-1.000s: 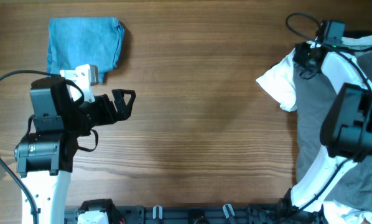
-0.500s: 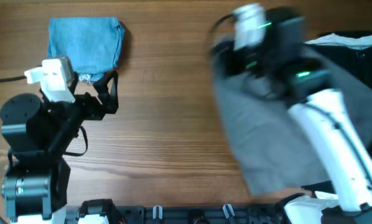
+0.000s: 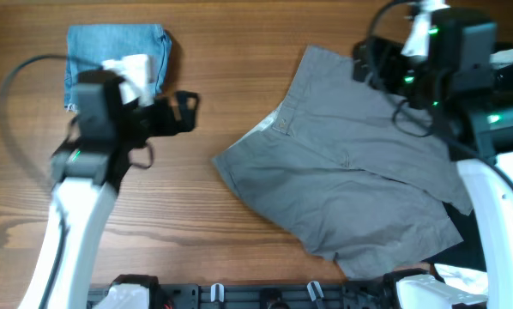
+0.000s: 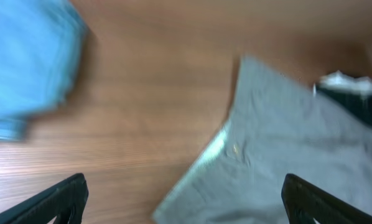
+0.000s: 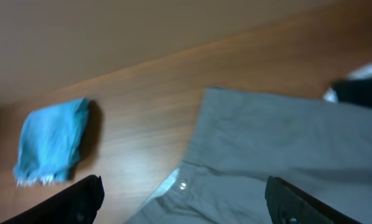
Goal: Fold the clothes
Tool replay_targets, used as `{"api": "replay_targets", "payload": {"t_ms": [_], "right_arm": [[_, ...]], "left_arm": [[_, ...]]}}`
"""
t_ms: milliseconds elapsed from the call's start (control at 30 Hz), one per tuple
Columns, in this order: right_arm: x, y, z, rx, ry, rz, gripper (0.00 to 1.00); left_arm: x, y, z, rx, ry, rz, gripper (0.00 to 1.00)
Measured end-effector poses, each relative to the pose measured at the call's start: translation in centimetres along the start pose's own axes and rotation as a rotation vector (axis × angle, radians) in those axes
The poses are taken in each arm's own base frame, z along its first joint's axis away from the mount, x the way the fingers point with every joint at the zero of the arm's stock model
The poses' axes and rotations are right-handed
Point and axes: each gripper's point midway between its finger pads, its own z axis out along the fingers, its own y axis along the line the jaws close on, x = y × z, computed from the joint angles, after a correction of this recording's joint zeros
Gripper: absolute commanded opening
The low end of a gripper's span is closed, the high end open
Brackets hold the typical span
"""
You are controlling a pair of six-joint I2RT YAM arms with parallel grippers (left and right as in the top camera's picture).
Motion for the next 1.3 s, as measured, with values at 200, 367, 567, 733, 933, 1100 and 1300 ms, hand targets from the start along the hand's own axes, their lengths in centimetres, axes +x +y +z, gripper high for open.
{"api": "replay_targets", "payload": {"t_ms": [200, 367, 567, 733, 933, 1100, 1300], "right_arm": [[2.1, -4.5, 1.7, 0.091, 0.143, 0.121, 0.91], [4.2, -5.7, 5.3, 0.136, 0.271, 0.148, 0.89], [7.1, -7.2, 8.8, 0.189, 0.411, 0.176, 0.88], [7.1, -7.3, 8.8, 0.191, 0.414, 0.180, 0.88], [7.2, -7.3, 8.7, 0.192, 0.416, 0.180, 0.86], [7.2, -7.3, 8.7, 0.192, 0.416, 0.180, 0.82], [7.2, -7.3, 8.7, 0.192, 0.416, 0.183, 0.82]], "left_arm": [[4.8, -4.6, 13.4, 0.217, 0.181, 0.109, 0.88], [11.8, -7.7, 20.5, 0.316, 0.291, 0.260, 0.66], [15.7, -9.7, 23.3, 0.370, 0.318, 0.346, 0.31], [15.7, -10.3, 24.2, 0.342, 0.274, 0.390, 0.04], [14.2, -8.8, 25.3, 0.234, 0.211, 0.405, 0.66], [14.4, -10.4, 25.6, 0.327, 0.205, 0.394, 0.29], [15.2, -11.1, 25.8, 0.382, 0.227, 0.359, 0.04]]}}
